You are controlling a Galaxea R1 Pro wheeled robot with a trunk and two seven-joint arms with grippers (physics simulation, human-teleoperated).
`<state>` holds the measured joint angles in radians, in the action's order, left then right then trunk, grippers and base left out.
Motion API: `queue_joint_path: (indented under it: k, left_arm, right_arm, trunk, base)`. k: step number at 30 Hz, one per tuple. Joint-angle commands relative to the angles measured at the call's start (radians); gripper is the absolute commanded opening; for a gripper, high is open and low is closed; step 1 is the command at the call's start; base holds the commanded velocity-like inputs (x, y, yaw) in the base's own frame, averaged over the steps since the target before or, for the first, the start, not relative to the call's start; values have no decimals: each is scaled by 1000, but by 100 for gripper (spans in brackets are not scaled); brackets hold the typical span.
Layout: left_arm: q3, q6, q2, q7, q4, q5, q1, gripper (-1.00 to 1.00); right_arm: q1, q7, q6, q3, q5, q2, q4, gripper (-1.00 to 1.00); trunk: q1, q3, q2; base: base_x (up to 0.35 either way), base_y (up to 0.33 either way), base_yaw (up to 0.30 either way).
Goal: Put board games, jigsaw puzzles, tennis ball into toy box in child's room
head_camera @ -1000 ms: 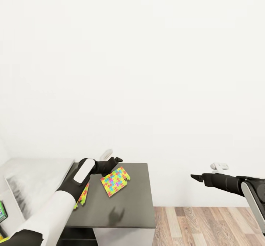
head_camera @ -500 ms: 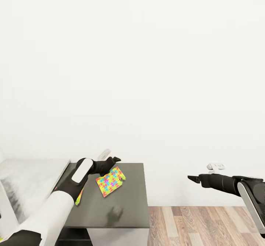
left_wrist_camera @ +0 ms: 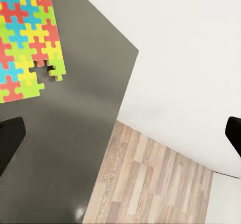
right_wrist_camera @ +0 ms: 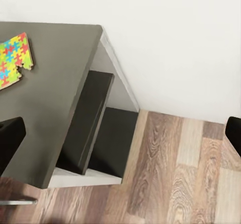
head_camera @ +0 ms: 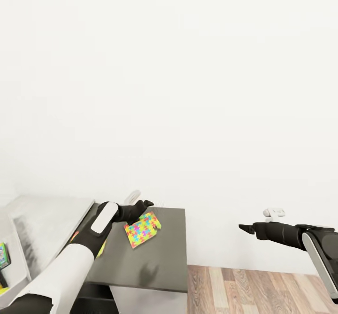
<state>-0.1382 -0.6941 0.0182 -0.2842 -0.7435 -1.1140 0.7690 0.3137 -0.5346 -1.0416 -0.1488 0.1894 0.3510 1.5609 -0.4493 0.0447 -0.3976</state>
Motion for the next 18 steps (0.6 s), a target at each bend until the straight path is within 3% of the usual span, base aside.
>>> queue_joint_path:
  k: [1,8,9,18]
  left_arm:
    - [-1,-1,0,-10,-1,-10,1,100]
    - [0,-1,-6,-10,-1,-10,1,100]
    - [0,-1,-16,-10,-1,-10,0,100]
    - [0,-1,-26,-10,-1,-11,0,100]
  right_arm:
    - [1,-2,-6,-1,2,0,1,100]
    - [1,-1,-6,0,2,0,0,100]
    - [1,-1,-6,0,2,0,-1,100]
    - [1,-1,-6,0,2,0,-1,100]
  trunk:
    - [-1,2,-2]
    - [-1,2,-2]
    - [-1,2,-2]
    - [-1,2,-2]
  base:
    - [0,-30,208]
    - [0,-13,89]
    - [0,-3,18]
    - [0,-1,8]
